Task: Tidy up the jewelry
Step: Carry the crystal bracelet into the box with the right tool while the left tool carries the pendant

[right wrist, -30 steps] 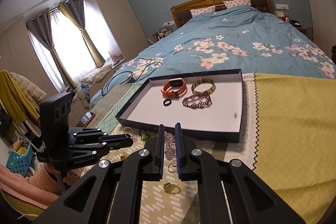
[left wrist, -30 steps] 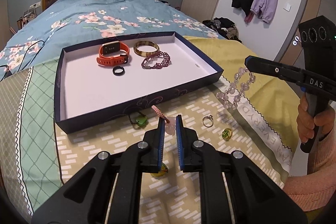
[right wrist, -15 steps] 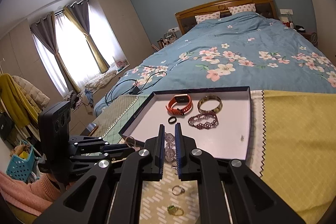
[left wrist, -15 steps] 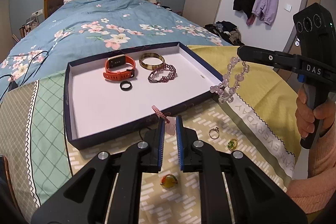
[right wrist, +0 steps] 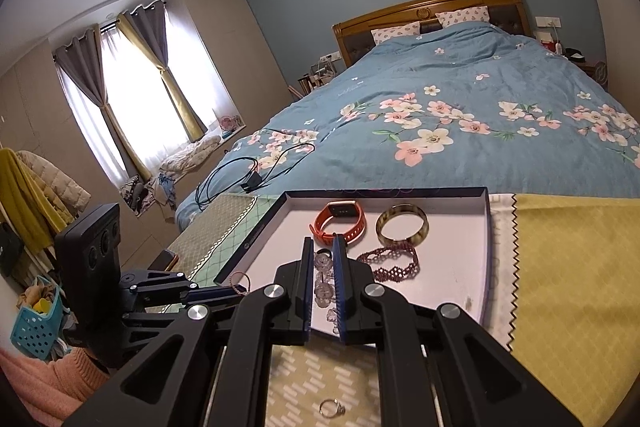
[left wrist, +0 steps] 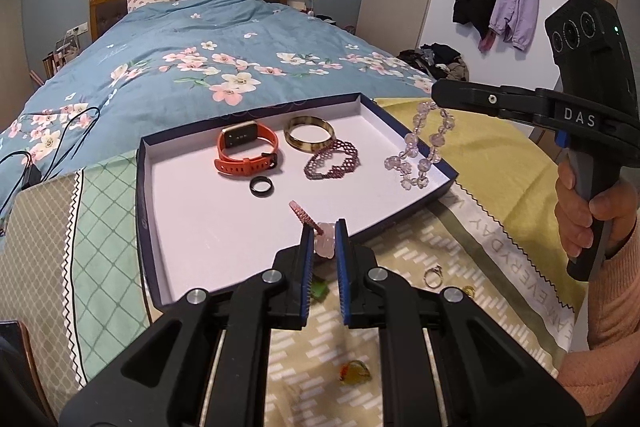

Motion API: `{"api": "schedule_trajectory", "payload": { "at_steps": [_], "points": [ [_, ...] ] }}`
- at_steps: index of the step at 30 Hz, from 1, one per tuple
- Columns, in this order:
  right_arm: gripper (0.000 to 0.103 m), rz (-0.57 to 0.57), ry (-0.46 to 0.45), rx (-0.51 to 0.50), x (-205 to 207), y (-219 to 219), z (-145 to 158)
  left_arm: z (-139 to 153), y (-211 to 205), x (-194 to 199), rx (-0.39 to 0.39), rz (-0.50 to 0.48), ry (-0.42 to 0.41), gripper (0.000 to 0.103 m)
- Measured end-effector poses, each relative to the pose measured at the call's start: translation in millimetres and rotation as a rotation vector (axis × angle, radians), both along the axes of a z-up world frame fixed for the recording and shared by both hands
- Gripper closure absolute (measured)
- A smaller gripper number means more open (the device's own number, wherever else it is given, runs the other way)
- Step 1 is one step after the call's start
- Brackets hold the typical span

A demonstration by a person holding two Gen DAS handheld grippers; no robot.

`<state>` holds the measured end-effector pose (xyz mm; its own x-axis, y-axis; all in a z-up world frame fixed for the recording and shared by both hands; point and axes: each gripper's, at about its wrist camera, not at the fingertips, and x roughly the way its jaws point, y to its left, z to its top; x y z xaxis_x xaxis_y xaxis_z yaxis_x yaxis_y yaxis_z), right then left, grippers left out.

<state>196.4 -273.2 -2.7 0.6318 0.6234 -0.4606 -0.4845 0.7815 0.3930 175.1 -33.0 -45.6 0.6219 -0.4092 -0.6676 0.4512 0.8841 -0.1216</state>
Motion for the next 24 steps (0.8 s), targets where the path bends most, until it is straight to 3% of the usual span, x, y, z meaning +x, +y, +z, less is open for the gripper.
{"api": "schedule_trajectory", "payload": {
  "at_steps": [24],
  "points": [
    [0.095,0.010,0.079,-0.014,48.4,27.0,-22.2,-17.4,-5.6,43.5,0.064,0.024,0.038,0.092]
  ]
}}
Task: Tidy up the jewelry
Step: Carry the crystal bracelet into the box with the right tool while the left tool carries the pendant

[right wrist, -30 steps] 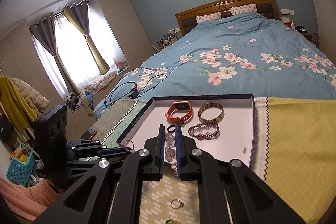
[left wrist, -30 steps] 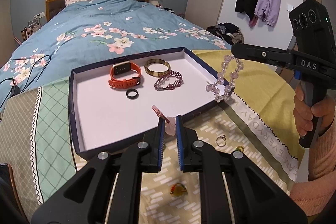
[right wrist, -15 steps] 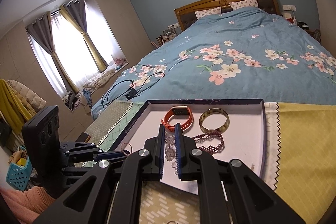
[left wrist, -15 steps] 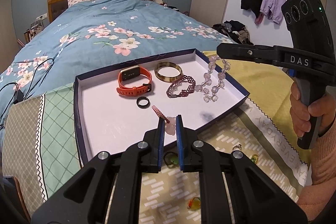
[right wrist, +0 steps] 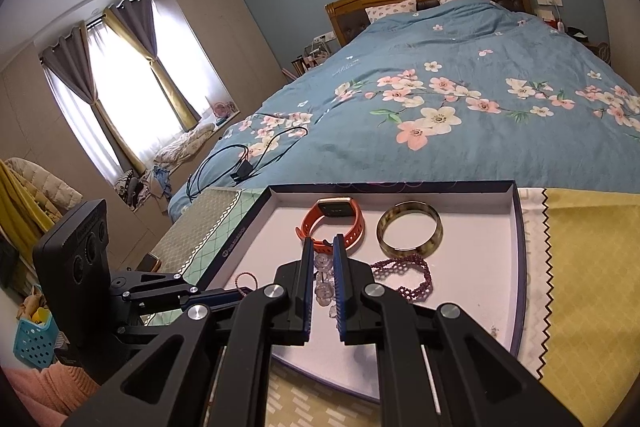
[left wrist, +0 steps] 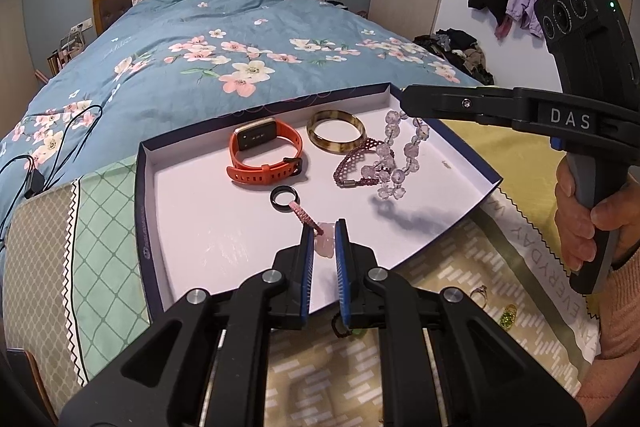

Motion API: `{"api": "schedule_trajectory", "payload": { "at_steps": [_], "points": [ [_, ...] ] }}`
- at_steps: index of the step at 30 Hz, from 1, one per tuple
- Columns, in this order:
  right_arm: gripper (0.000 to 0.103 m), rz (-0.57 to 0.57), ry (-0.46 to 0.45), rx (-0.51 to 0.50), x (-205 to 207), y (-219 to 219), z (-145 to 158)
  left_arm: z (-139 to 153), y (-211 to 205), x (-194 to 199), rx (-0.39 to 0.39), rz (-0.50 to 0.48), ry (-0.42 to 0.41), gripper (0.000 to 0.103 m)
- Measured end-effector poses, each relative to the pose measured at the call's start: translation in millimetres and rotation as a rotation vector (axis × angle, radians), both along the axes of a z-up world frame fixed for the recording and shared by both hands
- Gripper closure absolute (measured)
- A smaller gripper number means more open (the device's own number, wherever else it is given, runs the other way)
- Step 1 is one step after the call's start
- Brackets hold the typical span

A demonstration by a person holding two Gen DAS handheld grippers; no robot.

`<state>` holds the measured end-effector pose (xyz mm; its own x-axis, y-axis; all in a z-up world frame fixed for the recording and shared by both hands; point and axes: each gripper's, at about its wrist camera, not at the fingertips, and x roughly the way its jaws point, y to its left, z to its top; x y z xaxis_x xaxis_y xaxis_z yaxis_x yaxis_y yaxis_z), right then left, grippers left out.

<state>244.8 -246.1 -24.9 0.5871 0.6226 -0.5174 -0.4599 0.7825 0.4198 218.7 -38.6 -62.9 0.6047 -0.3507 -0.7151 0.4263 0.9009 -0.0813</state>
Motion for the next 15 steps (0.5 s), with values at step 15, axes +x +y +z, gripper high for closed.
{"api": "schedule_trajectory", "payload": {
  "at_steps": [15],
  "points": [
    [0.095,-0.009,0.042,0.006,19.5,0.7,-12.3,-14.4,-10.8,23.4,0.040,0.007,0.039,0.092]
  ]
}}
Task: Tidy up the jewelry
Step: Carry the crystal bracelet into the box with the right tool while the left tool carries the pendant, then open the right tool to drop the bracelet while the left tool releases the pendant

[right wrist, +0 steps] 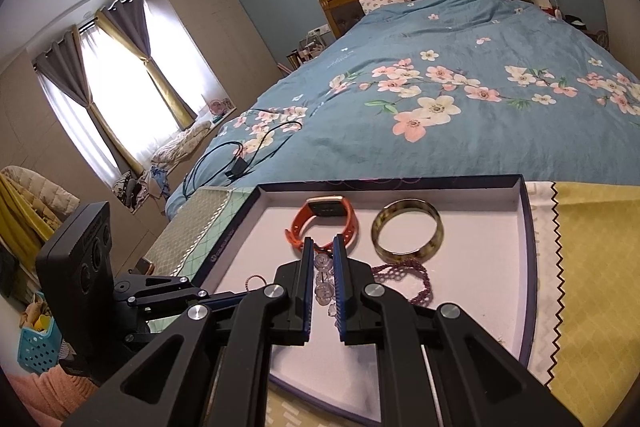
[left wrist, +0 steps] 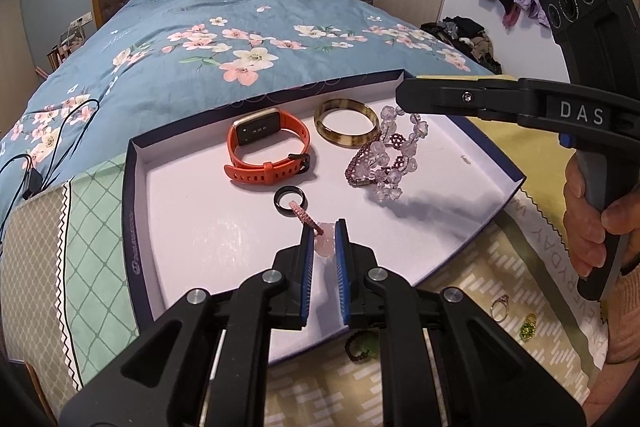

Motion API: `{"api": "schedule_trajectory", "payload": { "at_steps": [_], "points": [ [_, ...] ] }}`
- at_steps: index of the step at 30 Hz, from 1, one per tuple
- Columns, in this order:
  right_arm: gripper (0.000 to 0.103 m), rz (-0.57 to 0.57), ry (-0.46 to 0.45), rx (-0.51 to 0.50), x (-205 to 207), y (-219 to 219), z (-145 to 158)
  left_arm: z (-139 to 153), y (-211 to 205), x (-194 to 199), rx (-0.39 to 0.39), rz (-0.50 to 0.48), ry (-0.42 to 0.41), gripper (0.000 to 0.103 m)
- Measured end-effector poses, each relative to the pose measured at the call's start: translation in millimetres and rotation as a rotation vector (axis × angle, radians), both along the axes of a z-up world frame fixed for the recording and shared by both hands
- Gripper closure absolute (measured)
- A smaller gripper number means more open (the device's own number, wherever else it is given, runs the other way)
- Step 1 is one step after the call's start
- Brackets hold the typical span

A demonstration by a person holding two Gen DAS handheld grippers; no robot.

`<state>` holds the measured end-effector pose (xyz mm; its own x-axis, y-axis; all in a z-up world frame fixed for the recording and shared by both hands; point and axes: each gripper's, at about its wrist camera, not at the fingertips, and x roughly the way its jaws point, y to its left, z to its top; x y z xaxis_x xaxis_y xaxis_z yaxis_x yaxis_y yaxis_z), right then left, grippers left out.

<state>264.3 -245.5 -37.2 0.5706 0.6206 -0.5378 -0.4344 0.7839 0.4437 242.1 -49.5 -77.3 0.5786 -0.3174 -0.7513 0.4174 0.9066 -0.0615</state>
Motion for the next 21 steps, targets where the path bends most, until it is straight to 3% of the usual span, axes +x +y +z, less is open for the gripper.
{"api": "schedule_trajectory", "payload": {
  "at_steps": [15,21],
  "points": [
    [0.095,-0.072,0.054,-0.022,14.2,-11.1,-18.4,-19.6,-8.8,28.4,0.001,-0.005,0.075,0.092],
    [0.093,-0.090,0.064,-0.044,16.6,-12.1,-22.7,-17.8,-10.6,31.0,-0.007,-0.009,0.062,0.091]
  ]
}}
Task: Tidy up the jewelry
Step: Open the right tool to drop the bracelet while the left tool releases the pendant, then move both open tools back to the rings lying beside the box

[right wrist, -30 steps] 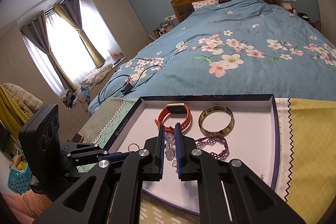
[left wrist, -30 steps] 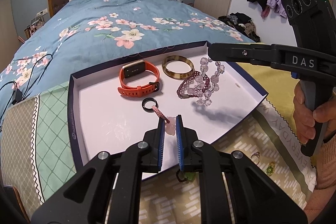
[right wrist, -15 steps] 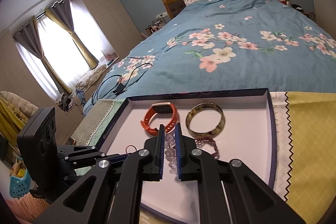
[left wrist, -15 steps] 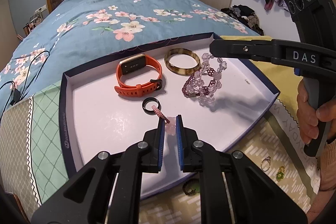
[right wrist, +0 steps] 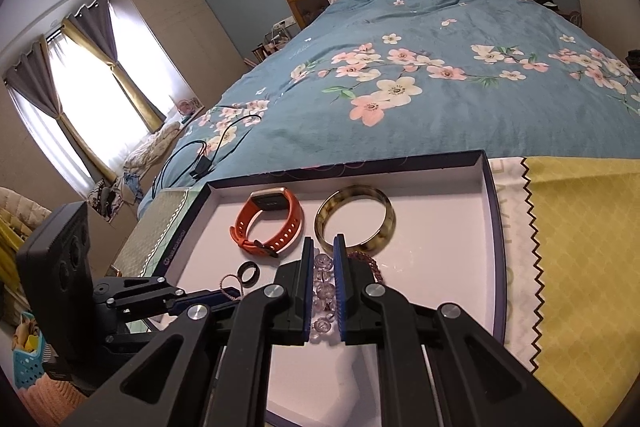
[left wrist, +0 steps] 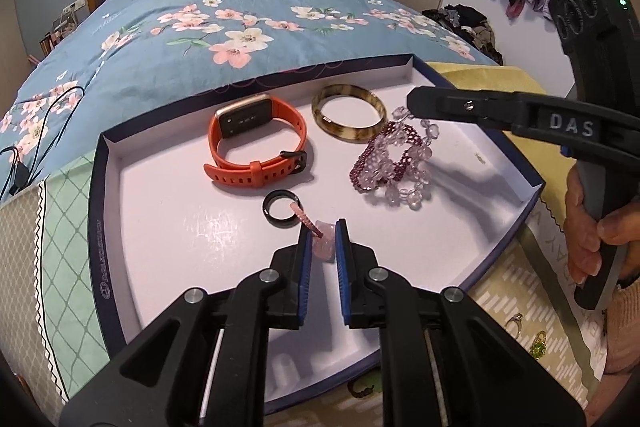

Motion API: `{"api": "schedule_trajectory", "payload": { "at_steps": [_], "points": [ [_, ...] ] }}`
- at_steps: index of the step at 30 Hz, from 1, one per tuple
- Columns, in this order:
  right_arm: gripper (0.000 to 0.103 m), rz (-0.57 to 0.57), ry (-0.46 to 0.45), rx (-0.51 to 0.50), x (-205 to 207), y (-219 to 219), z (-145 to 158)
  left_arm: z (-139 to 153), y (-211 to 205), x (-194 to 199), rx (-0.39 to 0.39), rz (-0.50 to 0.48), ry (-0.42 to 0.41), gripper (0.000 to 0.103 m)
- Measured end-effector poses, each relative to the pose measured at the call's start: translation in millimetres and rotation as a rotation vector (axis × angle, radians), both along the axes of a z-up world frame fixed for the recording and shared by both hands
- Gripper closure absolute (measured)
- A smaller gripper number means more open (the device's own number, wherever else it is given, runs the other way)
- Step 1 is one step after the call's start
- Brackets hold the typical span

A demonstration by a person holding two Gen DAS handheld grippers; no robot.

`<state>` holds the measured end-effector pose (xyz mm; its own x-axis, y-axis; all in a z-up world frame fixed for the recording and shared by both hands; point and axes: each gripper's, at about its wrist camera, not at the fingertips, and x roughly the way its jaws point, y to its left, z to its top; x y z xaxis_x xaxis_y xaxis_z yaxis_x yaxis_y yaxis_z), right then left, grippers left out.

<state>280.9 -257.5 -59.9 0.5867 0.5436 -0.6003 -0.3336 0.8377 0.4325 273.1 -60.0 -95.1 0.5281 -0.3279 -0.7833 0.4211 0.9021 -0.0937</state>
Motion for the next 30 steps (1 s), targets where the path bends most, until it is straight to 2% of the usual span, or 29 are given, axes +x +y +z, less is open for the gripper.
{"api": "schedule_trajectory", "payload": {
  "at_steps": [2,7,16,20,24,30],
  "points": [
    [0.093,-0.009,-0.001,-0.010,0.4,-0.3,-0.3,3.5,0.1,-2.7,-0.003,-0.002,-0.012,0.085],
    [0.093,-0.027,-0.002,-0.012,-1.2,-4.2,0.3,14.6,6.2,-11.8,-0.024,0.000,-0.050,0.080],
    [0.074,-0.010,-0.056,-0.005,-24.1,-9.9,18.8,41.8,41.1,-45.9,-0.115,0.055,-0.131,0.072],
    [0.071,0.027,-0.095,-0.029,-45.8,-7.7,28.5,48.0,55.3,-69.0,-0.140,0.063,-0.150,0.071],
    [0.067,0.068,-0.124,-0.055,-71.8,-7.7,32.3,45.9,60.5,-94.6,-0.144,0.047,-0.154,0.069],
    [0.065,0.105,-0.091,-0.052,-100.0,-12.8,21.9,26.4,52.8,-120.1,-0.112,0.018,-0.120,0.067]
  ]
}}
